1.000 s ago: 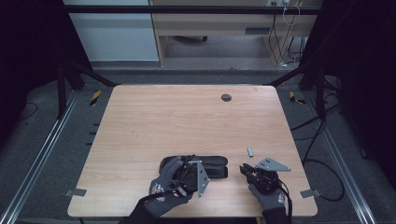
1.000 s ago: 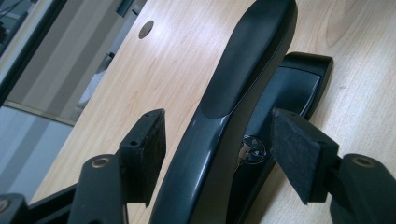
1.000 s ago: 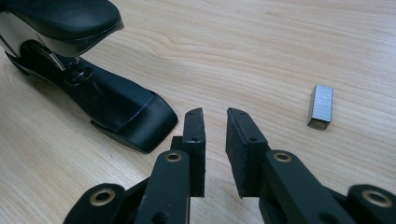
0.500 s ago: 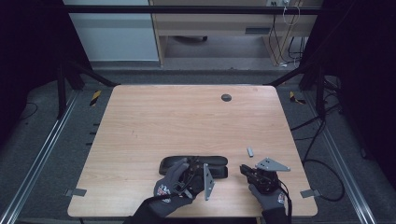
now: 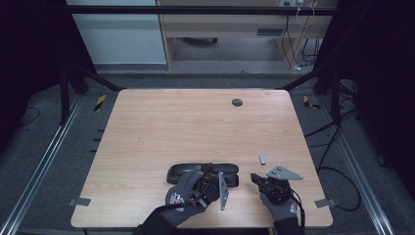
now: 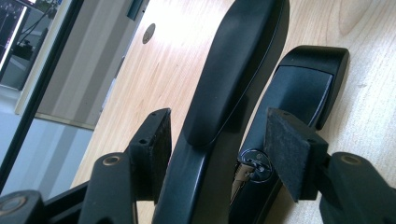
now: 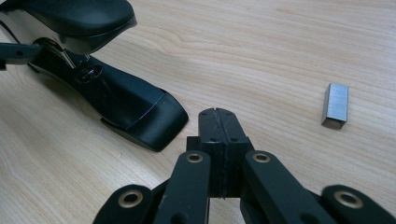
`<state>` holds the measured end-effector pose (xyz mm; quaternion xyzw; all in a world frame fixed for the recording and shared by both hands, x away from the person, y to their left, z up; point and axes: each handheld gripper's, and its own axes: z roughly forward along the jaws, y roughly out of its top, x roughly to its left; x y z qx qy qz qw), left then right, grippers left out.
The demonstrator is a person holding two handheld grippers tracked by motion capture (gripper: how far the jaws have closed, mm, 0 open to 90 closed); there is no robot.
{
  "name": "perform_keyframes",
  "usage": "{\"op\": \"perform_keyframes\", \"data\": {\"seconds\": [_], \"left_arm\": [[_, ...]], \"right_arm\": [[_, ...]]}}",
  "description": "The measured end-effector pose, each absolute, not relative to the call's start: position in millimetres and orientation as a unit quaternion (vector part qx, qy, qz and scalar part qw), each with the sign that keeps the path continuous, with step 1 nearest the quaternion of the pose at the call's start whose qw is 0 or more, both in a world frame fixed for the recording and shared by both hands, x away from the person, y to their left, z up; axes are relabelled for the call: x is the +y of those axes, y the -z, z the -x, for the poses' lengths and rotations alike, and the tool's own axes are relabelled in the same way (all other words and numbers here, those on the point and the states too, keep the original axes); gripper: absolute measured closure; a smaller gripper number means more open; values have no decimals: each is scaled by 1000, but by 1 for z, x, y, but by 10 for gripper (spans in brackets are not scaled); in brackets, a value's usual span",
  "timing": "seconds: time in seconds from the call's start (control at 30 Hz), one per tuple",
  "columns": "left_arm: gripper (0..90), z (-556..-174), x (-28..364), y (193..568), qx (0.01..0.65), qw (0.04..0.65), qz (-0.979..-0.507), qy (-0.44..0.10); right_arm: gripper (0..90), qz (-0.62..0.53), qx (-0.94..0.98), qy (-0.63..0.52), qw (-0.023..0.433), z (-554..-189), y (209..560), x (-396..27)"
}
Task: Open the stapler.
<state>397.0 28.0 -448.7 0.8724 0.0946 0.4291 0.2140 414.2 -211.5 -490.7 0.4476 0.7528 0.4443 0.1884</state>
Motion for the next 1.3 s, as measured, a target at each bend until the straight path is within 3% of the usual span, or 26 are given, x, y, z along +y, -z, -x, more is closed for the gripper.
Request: {"op": "perform_keyframes", "data": {"seconds": [1.3], "left_arm": [[500,-412,-1,462,71,163,-867,-465]], "right_arm": [[900,-436,757,-453,177,-417,495,-199]]}}
